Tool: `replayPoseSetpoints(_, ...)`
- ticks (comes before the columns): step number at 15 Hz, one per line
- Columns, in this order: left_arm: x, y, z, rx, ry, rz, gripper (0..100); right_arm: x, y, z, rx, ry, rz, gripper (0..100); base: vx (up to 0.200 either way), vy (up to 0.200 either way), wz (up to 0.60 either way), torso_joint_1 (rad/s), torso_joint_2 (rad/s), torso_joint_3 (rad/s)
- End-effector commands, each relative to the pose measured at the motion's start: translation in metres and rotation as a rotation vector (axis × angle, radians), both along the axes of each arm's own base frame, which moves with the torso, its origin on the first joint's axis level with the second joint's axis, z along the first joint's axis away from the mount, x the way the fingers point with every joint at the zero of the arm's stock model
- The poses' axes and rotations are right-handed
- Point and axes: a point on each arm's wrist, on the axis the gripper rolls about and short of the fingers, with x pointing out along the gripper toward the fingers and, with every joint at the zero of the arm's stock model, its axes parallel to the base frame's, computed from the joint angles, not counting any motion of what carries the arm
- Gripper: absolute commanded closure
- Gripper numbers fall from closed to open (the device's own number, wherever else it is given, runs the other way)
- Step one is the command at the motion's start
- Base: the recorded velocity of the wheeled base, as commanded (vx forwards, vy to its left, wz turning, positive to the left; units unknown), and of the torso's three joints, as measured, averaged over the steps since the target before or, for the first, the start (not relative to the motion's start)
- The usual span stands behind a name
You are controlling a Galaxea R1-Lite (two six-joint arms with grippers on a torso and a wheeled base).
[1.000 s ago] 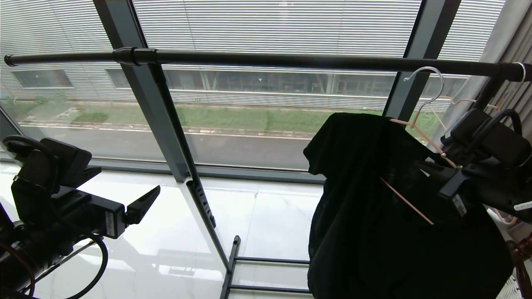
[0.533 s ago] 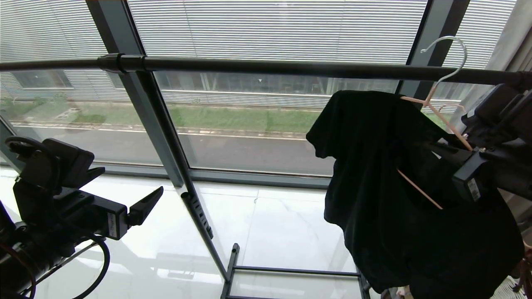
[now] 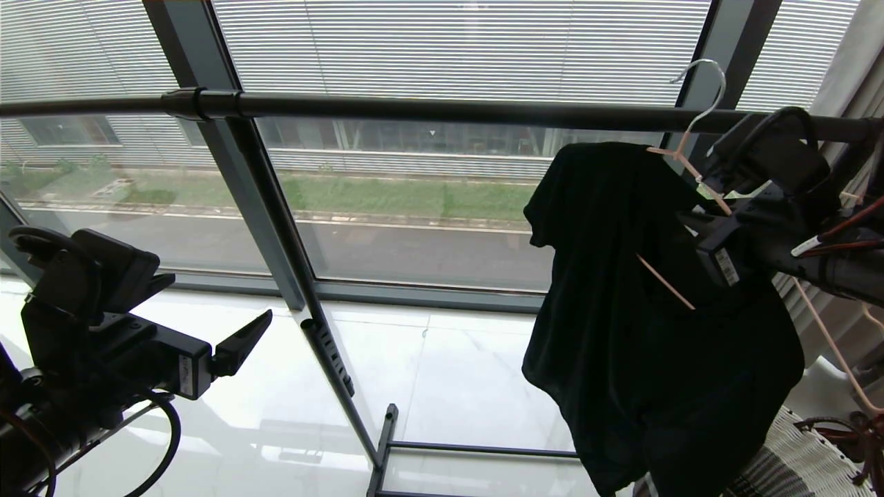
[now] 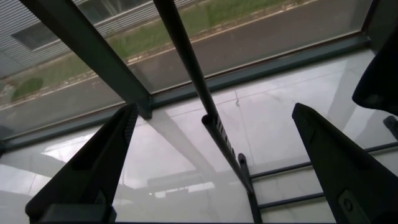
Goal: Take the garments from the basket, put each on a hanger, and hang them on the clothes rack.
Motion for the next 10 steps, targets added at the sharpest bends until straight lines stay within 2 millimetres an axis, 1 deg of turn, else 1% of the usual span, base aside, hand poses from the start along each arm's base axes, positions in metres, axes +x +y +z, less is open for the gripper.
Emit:
replayPoseSetpoints(1,0.0,0.0,0.0,-0.001,-0.002,-0.001,0,0.013,0.007,-0.011,-0.024,0.039,-0.002,100,0.0,0.0,0.0,0.0,0.0,0.0)
replayPoseSetpoints(4,-0.002,-0.005,0.0,0.0,0.0,-0.029,0,0.024,0.008,-0.021,-0.026,0.076,-0.023,100,0.0,0.0,0.0,0.0,0.0,0.0)
replayPoseSetpoints(7,-0.003,-0.009,-0.001,0.002,0.004,-0.055,0,0.03,0.009,-0.022,-0.021,0.081,-0.033,100,0.0,0.0,0.0,0.0,0.0,0.0)
replayPoseSetpoints(10,-0.004,-0.009,-0.004,0.004,0.013,-0.059,0,0.031,0.008,-0.02,-0.017,0.076,-0.038,100,0.0,0.0,0.0,0.0,0.0,0.0)
